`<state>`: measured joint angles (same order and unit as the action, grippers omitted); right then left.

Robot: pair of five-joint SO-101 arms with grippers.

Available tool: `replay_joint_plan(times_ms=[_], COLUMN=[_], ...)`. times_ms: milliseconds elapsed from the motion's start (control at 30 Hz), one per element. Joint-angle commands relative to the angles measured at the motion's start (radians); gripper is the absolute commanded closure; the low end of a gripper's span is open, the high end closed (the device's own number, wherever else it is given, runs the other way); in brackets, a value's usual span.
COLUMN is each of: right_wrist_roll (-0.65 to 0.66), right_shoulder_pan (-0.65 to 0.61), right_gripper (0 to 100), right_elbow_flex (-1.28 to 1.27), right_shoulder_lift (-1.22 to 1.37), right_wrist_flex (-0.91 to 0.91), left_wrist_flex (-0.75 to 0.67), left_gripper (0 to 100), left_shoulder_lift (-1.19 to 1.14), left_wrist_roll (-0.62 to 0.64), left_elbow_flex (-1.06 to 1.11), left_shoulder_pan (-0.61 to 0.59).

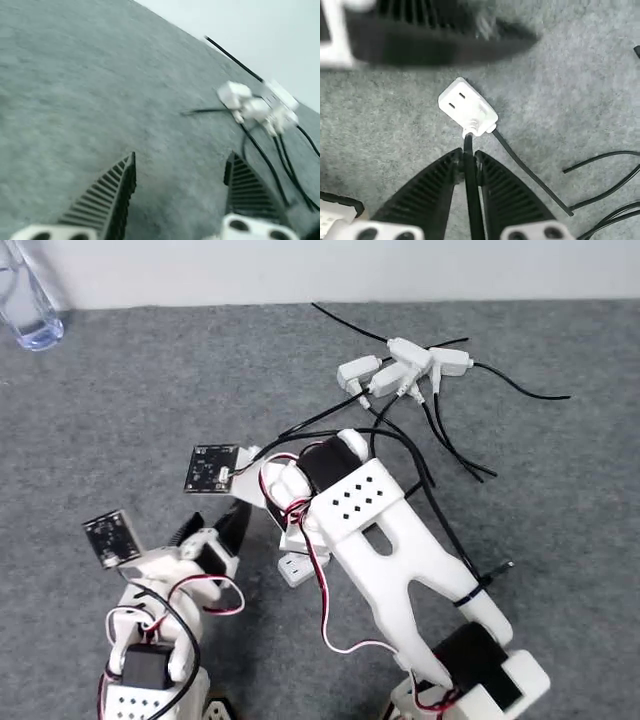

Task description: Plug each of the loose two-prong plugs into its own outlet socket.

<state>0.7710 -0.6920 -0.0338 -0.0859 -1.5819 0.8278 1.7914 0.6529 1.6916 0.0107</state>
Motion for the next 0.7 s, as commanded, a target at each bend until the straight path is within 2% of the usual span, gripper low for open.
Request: replay_joint_plan(times_ms=[0,133,267,500,667], right_wrist_roll=[0.023,0.035,0.121,0.255,0.411], right_shoulder_pan=[0.028,0.122,0.254,0.547,0.776], right_gripper=[98.9,98.9,98.9,98.9,98.9], right_elbow_flex=[0.005,0.005,-0.075,-0.293,-0.396], right_shoulder_lift=[-0.048,-0.048,-0.048,-0.048,-0.048], right_wrist_flex=[0.01,0.005,-0.022,0.048,0.14], left_wrist_flex=[0.002,0.012,0.026,0.023,0.021], left_gripper=[73,73,73,73,73], left_shoulder_lift=[0.005,0.003,0.003,0.003,0.003], left_wrist_roll=[0.006,0.008,0.008,0.009,0.009], left_elbow_flex=[-0.007,-0.007,-0.007,-0.007,-0.007], left_shoulder_pan=[-0.091,-0.097,-0.097,-0.095,-0.095])
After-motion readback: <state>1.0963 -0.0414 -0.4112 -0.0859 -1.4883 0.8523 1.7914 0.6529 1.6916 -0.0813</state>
